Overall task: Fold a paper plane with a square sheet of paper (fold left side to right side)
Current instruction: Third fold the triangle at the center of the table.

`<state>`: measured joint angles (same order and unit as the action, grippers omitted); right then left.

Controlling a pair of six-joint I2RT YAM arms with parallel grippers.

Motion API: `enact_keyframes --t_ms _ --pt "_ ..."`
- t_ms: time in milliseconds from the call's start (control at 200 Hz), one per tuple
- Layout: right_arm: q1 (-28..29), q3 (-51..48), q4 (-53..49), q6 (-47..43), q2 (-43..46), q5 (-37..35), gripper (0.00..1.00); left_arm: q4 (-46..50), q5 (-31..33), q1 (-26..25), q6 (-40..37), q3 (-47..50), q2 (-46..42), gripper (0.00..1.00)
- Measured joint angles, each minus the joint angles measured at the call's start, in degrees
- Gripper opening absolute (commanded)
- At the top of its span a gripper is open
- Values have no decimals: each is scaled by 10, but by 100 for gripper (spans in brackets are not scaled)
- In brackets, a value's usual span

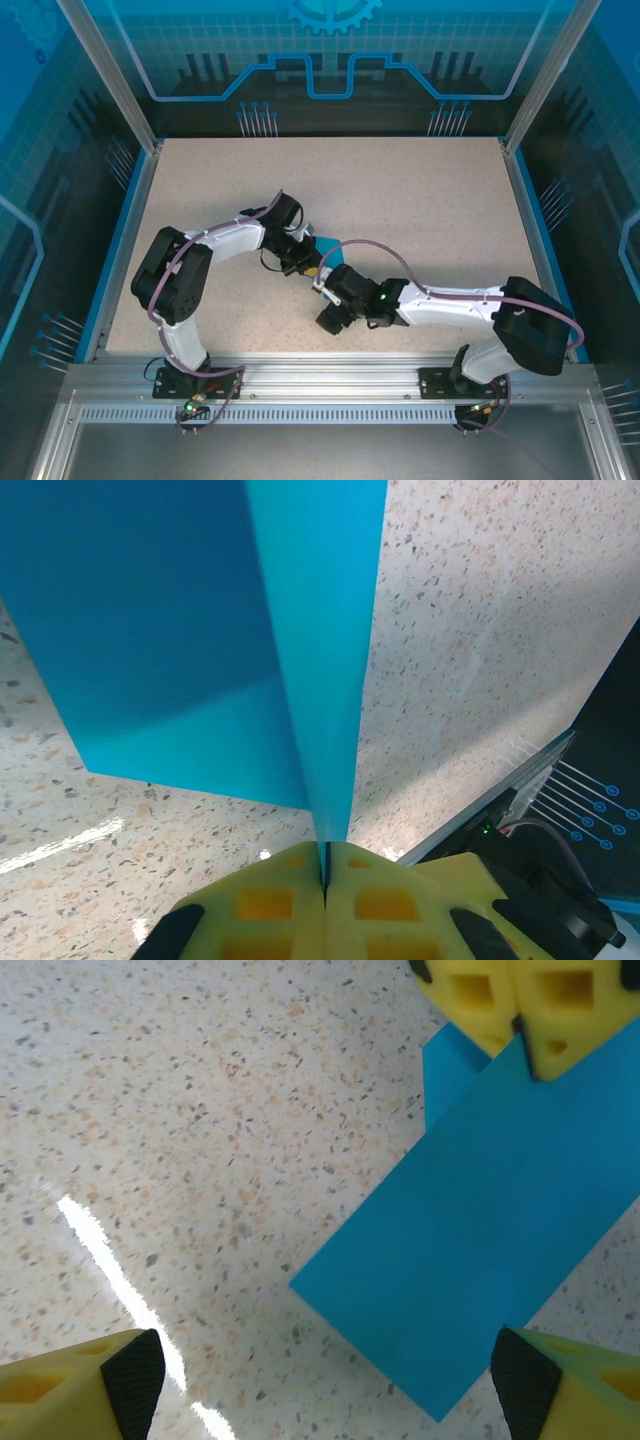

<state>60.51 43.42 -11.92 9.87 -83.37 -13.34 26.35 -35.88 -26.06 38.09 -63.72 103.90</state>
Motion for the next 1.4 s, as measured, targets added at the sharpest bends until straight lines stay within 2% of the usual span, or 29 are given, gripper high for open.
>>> enact_keyframes --t_ms 95,200,450,535,615,885,1000,1205,1401 --pt "0 10 5 -5 -14 -10 79 0 0 0 0 0 3 3" --pt "-2 21 12 -10 -28 -14 64 2 0 0 0 -1 3 3" --pt "-13 30 16 -19 -37 0 15 6 0 0 -3 -3 3 6" --pt "-20 31 15 -17 -37 14 0 10 0 0 -7 -3 3 12" --pt "-29 31 14 -19 -37 37 0 20 4 1 -19 -4 3 24" --pt "-64 31 6 -17 -37 124 0 62 28 25 -59 -7 -20 40" --pt "-78 32 6 -7 -40 160 0 87 49 34 -75 -14 -40 38" --pt "-104 40 9 17 -55 215 0 121 83 36 -103 -56 -48 21" --pt "-120 47 19 41 -78 253 0 118 79 31 -122 -118 1 17"
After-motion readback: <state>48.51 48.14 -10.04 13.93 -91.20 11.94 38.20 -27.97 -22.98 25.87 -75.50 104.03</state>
